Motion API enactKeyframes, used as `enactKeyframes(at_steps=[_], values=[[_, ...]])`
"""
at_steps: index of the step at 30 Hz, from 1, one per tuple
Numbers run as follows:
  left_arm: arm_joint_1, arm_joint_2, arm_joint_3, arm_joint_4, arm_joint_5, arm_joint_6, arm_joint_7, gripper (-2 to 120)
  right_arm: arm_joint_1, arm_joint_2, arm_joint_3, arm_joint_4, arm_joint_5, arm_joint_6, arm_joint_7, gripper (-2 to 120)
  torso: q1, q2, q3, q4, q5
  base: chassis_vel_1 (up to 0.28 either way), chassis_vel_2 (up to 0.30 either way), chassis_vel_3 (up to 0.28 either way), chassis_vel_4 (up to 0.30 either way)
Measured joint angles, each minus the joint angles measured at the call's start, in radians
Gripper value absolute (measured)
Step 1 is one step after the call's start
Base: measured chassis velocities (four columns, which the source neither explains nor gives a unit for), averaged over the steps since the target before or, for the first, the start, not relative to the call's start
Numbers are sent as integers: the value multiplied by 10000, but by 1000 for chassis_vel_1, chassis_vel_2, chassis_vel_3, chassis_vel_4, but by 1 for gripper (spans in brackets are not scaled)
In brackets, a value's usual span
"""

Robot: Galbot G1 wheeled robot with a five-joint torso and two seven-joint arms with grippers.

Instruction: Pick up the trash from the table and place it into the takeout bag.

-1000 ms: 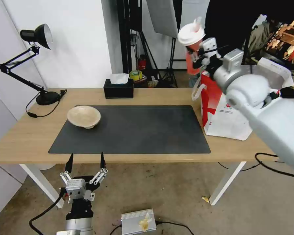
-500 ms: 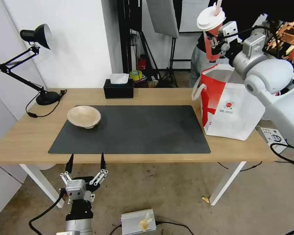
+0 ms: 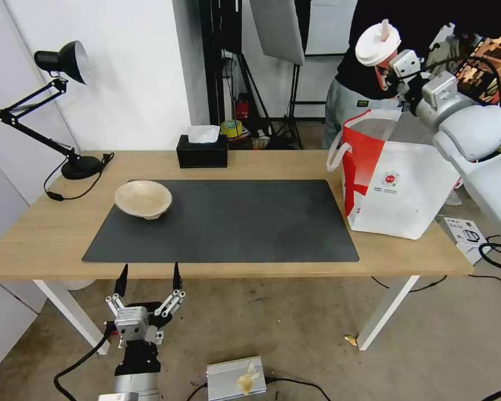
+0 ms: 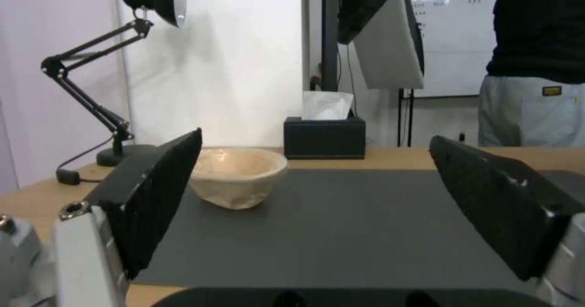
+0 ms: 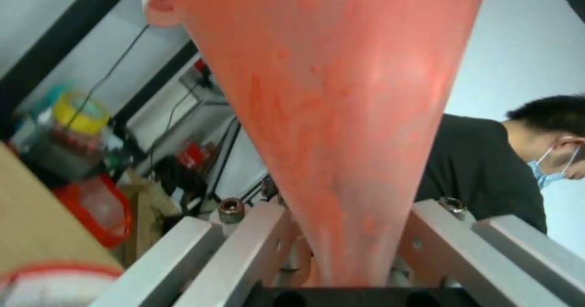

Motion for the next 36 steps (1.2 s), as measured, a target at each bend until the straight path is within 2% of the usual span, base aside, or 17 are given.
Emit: enactKeyframes(at_steps=[22, 31, 36], values=[[68, -50, 33, -77, 20, -37, 0, 100, 485, -178, 672, -1371, -2257, 1662, -3313, 3, 0, 1, 0, 0, -1, 0, 0, 0, 0], [126, -59, 5, -150, 29, -42, 0, 100, 661, -234, 628, -1600, -2364, 1897, -4524, 3, 0, 1, 0, 0, -1, 0, 0, 0, 0], [146, -87, 1, -154, 55, -58, 0, 100, 528, -249, 681, -1663, -2307, 1822, -4623, 3, 0, 1, 0, 2, -3, 0, 0, 0, 0]])
